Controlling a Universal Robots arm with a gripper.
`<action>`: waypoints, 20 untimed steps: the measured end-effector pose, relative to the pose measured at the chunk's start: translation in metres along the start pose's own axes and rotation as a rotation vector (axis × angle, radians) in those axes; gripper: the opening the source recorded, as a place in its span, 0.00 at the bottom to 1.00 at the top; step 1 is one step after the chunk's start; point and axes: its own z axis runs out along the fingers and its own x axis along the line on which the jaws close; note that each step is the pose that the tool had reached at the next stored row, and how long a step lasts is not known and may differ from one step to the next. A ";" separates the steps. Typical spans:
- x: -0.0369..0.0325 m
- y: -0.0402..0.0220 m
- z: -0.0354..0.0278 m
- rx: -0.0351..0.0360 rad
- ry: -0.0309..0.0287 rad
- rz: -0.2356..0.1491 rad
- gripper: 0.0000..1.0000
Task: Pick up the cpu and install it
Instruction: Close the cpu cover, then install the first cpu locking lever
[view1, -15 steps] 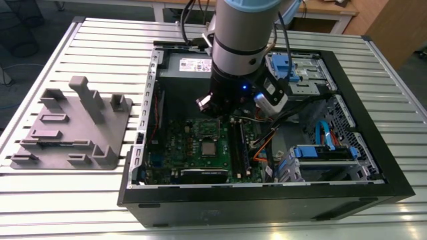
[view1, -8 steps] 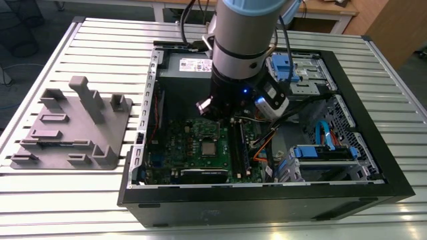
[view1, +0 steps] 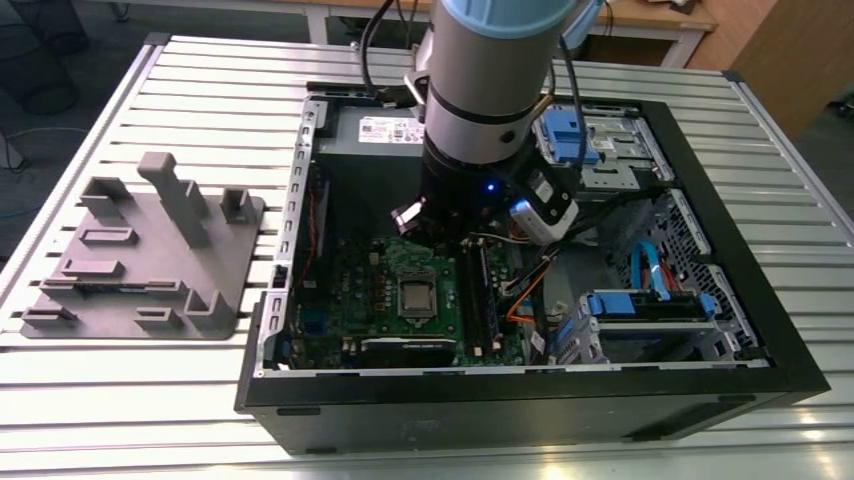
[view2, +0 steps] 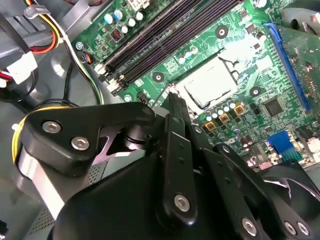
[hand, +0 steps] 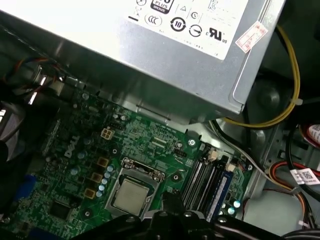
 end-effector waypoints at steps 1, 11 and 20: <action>-0.0003 -0.0002 0.0000 0.0000 0.0000 0.000 0.11; -0.0014 0.0013 0.0002 -0.0001 -0.0001 0.000 0.11; 0.0002 0.0029 -0.0074 -0.0001 -0.0001 0.000 0.11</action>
